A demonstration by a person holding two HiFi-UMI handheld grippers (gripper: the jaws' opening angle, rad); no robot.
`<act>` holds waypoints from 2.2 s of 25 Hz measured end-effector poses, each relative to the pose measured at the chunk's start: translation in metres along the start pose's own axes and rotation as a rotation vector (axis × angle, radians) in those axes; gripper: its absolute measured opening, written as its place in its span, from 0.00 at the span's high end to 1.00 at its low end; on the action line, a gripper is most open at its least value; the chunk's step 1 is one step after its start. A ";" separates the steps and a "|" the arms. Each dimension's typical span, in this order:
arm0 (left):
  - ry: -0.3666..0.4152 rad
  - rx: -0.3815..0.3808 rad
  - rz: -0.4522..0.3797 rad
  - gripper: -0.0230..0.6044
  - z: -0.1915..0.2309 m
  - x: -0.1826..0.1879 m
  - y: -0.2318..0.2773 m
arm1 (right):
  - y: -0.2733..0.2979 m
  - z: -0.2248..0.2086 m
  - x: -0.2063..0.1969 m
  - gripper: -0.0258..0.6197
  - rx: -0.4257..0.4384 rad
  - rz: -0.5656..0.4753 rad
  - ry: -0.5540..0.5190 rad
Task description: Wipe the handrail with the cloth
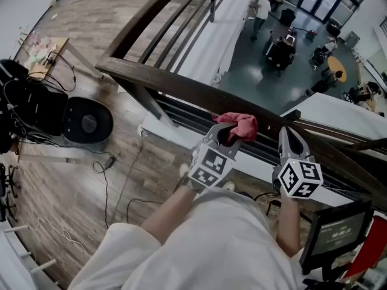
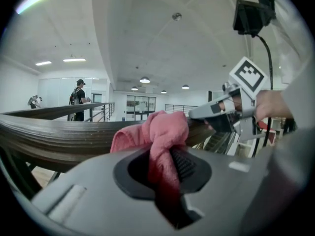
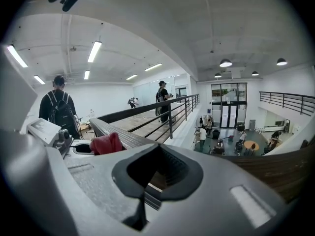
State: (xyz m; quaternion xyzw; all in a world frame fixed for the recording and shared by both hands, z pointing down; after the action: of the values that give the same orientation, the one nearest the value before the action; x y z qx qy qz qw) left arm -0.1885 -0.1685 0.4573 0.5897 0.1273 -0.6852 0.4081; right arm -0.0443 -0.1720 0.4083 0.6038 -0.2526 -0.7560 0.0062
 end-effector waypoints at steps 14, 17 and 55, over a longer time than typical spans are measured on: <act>-0.048 0.055 -0.030 0.85 0.044 0.010 -0.026 | -0.003 -0.009 0.001 0.95 -0.085 0.009 -0.026; -0.058 0.072 -0.036 0.85 0.055 0.013 -0.033 | -0.004 -0.012 0.003 0.95 -0.093 0.004 -0.012; -0.016 0.263 -0.076 0.85 0.202 0.033 -0.115 | -0.015 -0.030 -0.003 0.96 -0.306 -0.135 0.030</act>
State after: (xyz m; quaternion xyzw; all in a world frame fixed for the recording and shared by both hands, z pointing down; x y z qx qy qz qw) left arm -0.4112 -0.2413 0.4472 0.6275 0.0554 -0.7156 0.3018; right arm -0.0118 -0.1697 0.4006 0.6227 -0.0930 -0.7753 0.0509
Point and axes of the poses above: the fingertips, and each gripper's own axes: y forward along the fingers, z to its left, x out of its top, the point moved 3 cm from there along -y, backward along the fingers, and after that the axes turned 15 degrees about -y, right-handed, at the moved point
